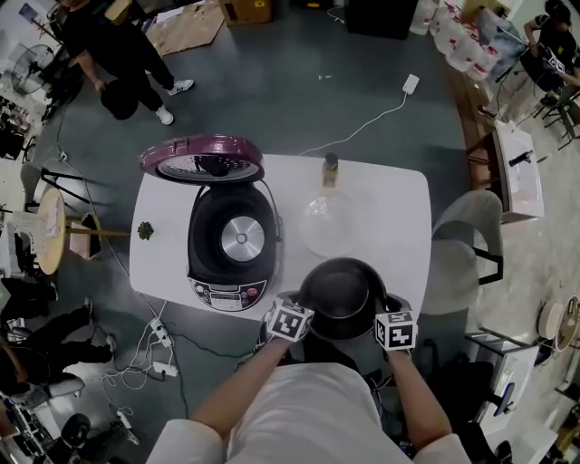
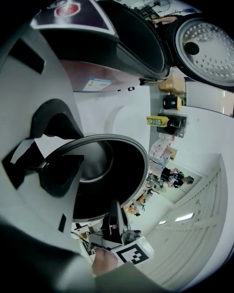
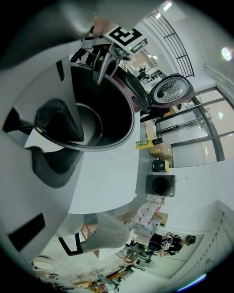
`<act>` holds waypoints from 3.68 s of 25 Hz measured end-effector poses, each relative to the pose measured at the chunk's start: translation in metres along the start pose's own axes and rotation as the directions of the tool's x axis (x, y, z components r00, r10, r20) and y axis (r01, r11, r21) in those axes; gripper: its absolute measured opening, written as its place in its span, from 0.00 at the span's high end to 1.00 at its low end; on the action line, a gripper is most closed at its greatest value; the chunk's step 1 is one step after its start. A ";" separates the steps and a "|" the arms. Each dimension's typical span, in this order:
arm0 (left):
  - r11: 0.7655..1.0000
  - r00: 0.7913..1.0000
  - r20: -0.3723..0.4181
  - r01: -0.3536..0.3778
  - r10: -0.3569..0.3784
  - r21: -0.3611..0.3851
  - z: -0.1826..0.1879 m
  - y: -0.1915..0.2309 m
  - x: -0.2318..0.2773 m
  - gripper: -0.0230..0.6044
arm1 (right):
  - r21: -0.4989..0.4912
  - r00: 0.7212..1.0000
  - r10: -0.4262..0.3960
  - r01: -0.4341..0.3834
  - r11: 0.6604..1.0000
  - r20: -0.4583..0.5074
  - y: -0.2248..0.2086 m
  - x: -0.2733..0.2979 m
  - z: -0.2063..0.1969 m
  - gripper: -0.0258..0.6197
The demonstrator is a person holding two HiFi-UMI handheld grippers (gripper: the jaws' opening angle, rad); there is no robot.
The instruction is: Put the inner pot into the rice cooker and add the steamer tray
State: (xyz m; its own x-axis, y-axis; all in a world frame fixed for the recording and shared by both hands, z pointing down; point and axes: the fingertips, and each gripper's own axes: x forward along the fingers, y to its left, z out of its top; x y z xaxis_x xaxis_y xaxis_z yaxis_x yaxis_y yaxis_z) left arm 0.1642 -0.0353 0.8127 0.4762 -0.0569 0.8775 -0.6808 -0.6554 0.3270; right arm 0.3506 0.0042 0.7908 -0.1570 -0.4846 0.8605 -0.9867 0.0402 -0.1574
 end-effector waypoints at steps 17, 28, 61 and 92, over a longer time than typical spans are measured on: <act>0.995 0.972 0.225 -0.077 0.060 0.067 0.063 0.027 -0.114 0.76 | -0.095 0.975 -0.019 0.041 0.995 0.221 0.053 -0.074 0.114 0.87; 0.989 0.927 0.361 -0.134 0.102 0.065 0.102 0.070 -0.184 0.77 | -0.160 0.942 -0.009 0.066 0.985 0.336 0.100 -0.092 0.189 0.87; 0.963 0.885 0.382 -0.262 0.267 -0.066 0.068 0.248 -0.248 0.77 | -0.324 0.949 0.112 -0.011 0.946 0.294 0.259 0.011 0.277 0.87; 0.943 0.948 0.125 -0.308 0.293 0.126 0.031 0.310 -0.162 0.72 | -0.275 0.998 0.034 -0.016 0.961 0.061 0.263 0.115 0.241 0.86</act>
State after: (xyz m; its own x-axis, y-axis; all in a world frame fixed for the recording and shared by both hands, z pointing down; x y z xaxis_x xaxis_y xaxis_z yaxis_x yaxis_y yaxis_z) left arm -0.1070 -0.2527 0.7611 0.3212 -0.3400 0.8839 -0.7184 -0.6956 -0.0066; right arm 0.0835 -0.2517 0.7314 -0.1876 -0.5356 0.8234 -0.9576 0.2863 -0.0319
